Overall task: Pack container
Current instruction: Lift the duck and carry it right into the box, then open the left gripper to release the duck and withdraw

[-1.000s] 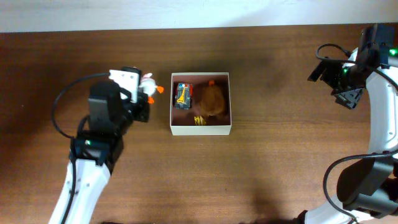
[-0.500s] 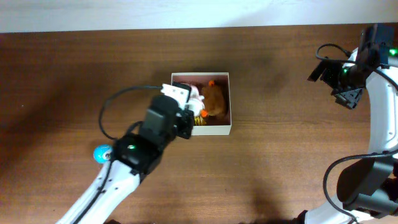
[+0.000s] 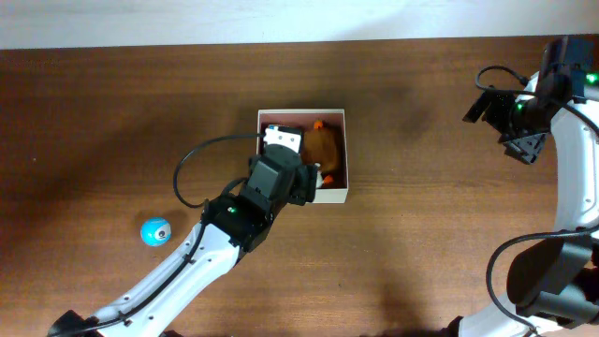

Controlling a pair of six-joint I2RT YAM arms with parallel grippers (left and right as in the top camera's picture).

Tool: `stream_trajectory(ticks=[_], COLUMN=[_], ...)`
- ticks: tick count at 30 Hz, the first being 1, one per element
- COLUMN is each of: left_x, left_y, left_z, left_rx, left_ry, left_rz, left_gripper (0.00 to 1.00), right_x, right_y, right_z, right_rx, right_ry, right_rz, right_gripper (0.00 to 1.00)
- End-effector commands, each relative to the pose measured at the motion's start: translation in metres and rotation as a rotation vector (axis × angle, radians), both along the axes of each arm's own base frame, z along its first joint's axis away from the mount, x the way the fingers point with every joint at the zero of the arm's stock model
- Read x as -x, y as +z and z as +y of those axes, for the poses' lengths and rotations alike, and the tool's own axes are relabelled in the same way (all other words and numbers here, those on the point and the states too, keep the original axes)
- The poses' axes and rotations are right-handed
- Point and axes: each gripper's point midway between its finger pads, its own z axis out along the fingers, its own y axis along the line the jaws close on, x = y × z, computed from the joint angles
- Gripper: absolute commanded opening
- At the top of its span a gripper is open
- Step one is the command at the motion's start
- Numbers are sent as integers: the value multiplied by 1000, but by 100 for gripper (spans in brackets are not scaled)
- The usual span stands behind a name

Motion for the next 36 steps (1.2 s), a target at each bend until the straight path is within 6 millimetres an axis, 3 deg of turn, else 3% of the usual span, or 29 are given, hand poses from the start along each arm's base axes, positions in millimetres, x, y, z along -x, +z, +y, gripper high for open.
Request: stream_trajectory(ticks=[1, 7, 10, 14, 17, 24, 30, 36], left_x=[-5, -6, 2, 13, 24, 76, 103, 114], left_y=[13, 36, 53, 73, 76, 33, 5, -10], left_z=[-8, -7, 3, 42, 76, 152, 183, 217], left_rx=[41, 19, -46, -71, -18, 12, -62, -118], left_ry=[-1, -44, -88, 3, 125, 451, 570, 722], left_rz=[-36, -119, -169, -175, -117, 194, 362, 445], left_gripper=[100, 100, 100, 100, 100, 100, 100, 100], right_x=[-1, -1, -1, -1, -1, -1, -1, -1], right_y=[0, 0, 0, 0, 0, 0, 0, 0], right_z=[0, 0, 0, 0, 0, 0, 0, 0], right_rx=[8, 8, 8, 8, 7, 8, 8, 8], right_ry=[-3, -3, -3, -3, -3, -3, -3, -3], right_rz=[1, 1, 1, 1, 1, 2, 1, 1], right_gripper=[99, 99, 99, 99, 99, 99, 99, 99])
